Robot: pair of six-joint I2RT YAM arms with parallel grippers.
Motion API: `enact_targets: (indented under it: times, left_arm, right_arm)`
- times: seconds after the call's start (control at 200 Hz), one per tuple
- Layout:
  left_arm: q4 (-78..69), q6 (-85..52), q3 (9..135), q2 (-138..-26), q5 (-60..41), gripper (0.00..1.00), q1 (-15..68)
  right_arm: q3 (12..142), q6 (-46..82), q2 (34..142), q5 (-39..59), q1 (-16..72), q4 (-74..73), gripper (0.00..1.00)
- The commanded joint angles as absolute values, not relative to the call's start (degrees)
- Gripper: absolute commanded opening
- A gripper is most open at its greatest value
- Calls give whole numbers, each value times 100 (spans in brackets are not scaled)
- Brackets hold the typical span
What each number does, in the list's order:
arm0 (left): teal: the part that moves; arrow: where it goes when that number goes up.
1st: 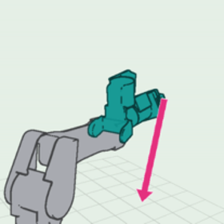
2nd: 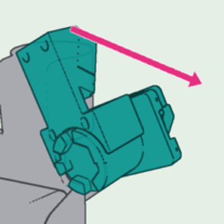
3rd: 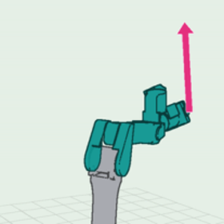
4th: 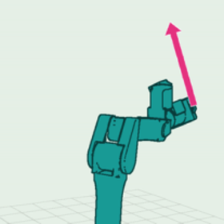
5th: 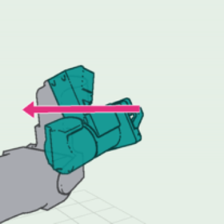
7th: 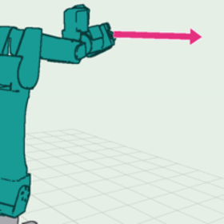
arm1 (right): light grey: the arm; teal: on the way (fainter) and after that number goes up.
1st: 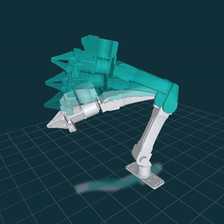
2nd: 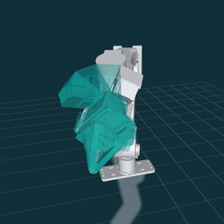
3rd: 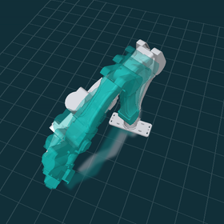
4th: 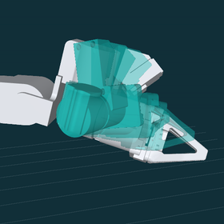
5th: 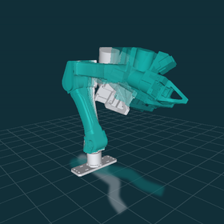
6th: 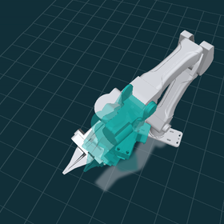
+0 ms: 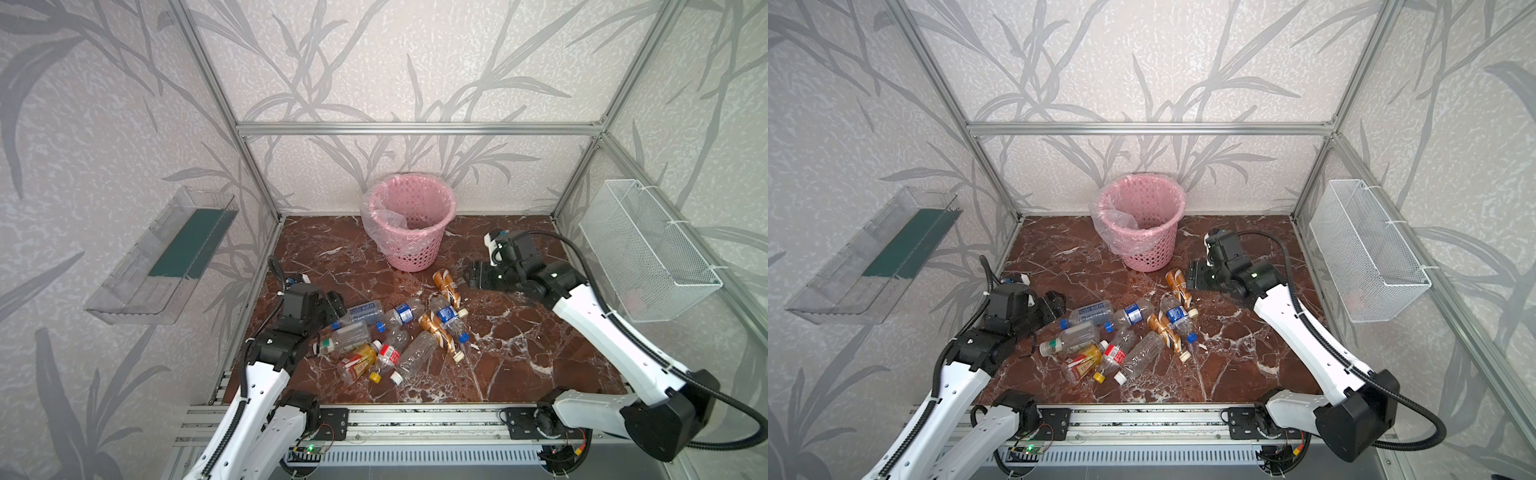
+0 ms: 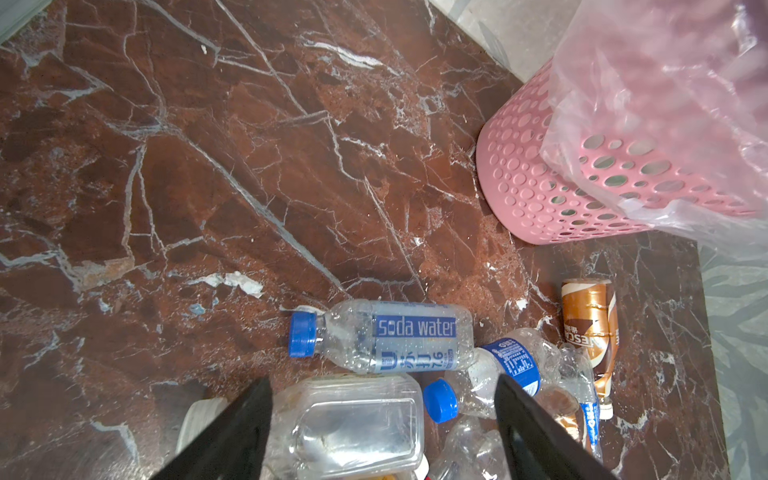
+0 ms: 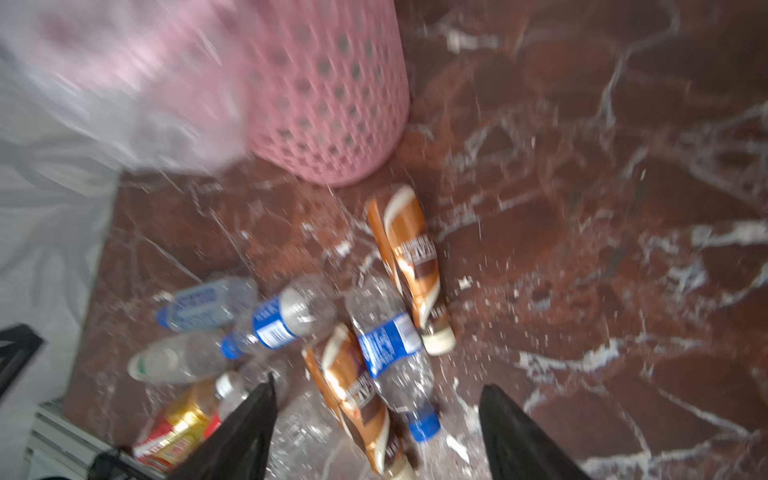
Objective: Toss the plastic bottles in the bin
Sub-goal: 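Bring the right gripper back toward the pile while the left gripper lowers, then grasp the clear soda water bottle with the left gripper and lift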
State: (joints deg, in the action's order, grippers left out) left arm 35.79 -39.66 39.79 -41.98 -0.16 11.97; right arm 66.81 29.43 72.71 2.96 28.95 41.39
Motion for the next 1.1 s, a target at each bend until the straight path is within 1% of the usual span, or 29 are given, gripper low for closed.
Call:
enact_targets:
  times: [0.0,0.11,0.265,0.38,0.505,0.675,0.835,0.945,1.095]
  left_arm:
    - [3869,-3974,3859,-4105,-204,84,1222]
    - [3905,-3979,3702,-4118,-267,84,1230]
    - [3899,-4357,3585,-4256,-194,83,1240]
    - [4208,-5020,3715,-4448,-145,82,1255]
    - [4490,-6271,3707,-4535,-97,78,1266]
    - [4798,-7706,3801,-4570,-111,79,1274]
    - [5271,-8950,4020,-4577,-92,82,1275]
    - [5068,-9434,3914,-4562,-216,83,1274]
    - [4751,-9527,3939,-4745,-280,83,1274]
  right_arm:
    - [6055,3185,6963,595,2952,3778,76]
    - [5565,3290,6839,713,2962,3601,76]
    - [5262,3391,6813,790,3006,3442,76]
    - [5176,3428,6829,795,3030,3382,75]
    - [5120,3445,6847,782,3041,3325,75]
    - [5029,3454,6855,773,3039,3263,75]
    - [4953,3454,6860,748,3034,3252,75]
    - [4909,3450,6847,731,3041,3234,75]
    - [4891,3412,6830,690,3039,3243,75]
